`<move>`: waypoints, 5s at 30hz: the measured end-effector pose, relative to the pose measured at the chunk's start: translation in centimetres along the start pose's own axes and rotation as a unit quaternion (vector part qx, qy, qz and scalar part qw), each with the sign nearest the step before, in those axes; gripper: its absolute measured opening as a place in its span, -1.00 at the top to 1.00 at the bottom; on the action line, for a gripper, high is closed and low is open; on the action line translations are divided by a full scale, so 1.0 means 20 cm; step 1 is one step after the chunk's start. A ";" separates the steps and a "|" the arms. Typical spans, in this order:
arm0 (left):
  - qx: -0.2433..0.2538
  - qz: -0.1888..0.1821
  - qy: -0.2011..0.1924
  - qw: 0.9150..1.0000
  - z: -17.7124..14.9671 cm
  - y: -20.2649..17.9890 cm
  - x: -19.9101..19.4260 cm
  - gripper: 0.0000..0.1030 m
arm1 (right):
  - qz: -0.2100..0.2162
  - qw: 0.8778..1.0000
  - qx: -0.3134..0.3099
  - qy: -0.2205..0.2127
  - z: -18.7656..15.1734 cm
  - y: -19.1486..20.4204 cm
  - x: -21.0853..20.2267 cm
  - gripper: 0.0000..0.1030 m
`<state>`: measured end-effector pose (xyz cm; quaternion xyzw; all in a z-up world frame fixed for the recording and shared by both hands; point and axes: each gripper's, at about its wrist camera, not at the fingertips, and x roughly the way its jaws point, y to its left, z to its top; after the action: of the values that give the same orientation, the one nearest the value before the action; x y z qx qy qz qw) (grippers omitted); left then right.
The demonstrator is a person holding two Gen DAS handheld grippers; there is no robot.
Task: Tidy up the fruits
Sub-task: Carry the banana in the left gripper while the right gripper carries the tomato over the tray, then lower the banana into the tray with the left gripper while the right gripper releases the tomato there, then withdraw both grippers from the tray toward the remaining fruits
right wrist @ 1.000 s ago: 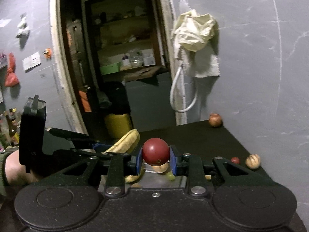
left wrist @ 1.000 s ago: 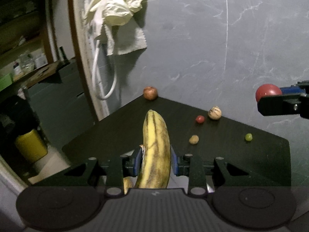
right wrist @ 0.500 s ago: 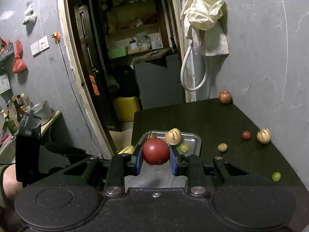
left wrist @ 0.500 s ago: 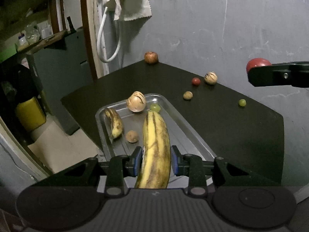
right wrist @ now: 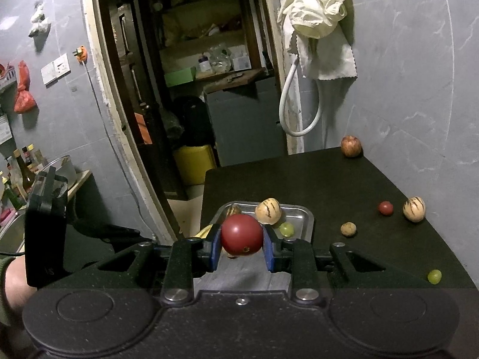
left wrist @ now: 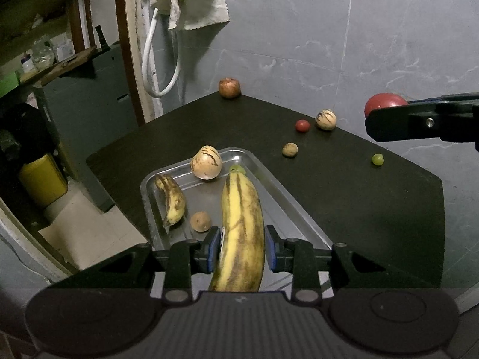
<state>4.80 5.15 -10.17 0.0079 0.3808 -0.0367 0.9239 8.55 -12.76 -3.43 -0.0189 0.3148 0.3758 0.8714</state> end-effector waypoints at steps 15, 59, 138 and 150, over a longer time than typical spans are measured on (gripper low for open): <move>-0.008 -0.013 0.032 0.999 0.11 0.09 0.31 0.35 | -0.027 0.999 0.028 0.025 0.02 -0.12 0.17 0.41; 0.032 -0.055 0.076 0.995 0.15 0.18 0.83 0.25 | 0.023 0.978 0.007 0.209 0.01 -0.38 1.15 0.41; 0.032 -0.105 -0.001 0.994 0.13 -0.36 0.09 -0.99 | -0.012 0.969 0.242 -0.048 -0.37 -0.71 -0.59 -0.99; 0.120 -0.131 -0.012 0.984 0.49 -0.28 0.38 -0.99 | -0.085 0.961 0.261 -0.031 -0.33 -0.73 -0.39 -0.99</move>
<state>16.73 -1.35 -8.51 0.0685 0.3603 -0.2032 0.9078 10.66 -29.98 -7.33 0.1944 0.3720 0.2053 0.8841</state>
